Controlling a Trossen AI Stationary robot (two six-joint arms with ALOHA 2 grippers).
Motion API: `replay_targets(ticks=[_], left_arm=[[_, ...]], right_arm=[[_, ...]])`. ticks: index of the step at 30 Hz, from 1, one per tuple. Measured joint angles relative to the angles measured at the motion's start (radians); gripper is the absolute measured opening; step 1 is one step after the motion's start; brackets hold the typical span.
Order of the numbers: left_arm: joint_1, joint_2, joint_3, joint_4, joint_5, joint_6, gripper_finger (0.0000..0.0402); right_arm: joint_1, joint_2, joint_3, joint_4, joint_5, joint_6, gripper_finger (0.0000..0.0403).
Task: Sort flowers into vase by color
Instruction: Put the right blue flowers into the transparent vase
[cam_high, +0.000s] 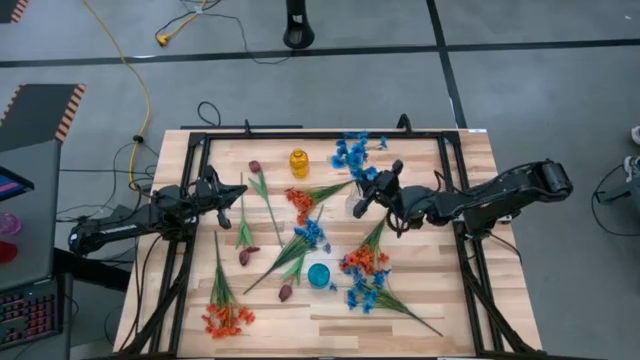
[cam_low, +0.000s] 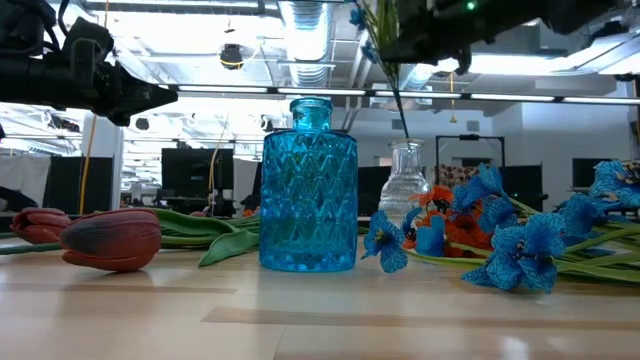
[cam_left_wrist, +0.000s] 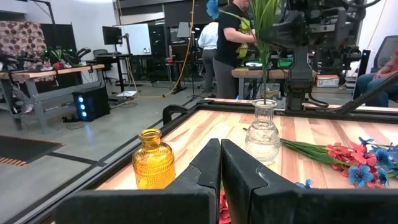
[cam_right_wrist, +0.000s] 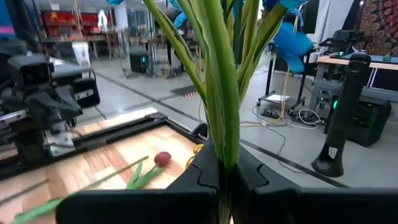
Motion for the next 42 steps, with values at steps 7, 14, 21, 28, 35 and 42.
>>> replay_targets(ticks=[7,14,21,28,35,42], left_arm=[[0.000,0.000,0.000,0.000,0.000,0.000,0.0000],[0.000,0.000,0.000,0.000,0.000,0.000,0.0000],[0.000,0.000,0.000,0.000,0.000,0.000,0.0000],[0.000,0.000,0.000,0.000,0.000,0.000,0.0000],[0.000,0.000,0.000,0.000,0.000,0.000,0.0000],[0.000,0.000,0.000,0.000,0.000,0.000,0.0000]], right_arm=[[-0.012,0.040,-0.139,0.242,-0.032,0.010,0.0036],[-0.027,0.162,-0.198,0.432,-0.076,0.008,0.0036],[-0.026,0.251,-0.197,0.490,-0.077,0.005,0.0036],[-0.026,0.253,-0.197,0.491,-0.076,0.002,0.0048],[-0.026,0.253,-0.197,0.480,-0.075,-0.034,0.0055],[-0.023,0.253,-0.196,0.473,-0.075,-0.093,0.0056]])
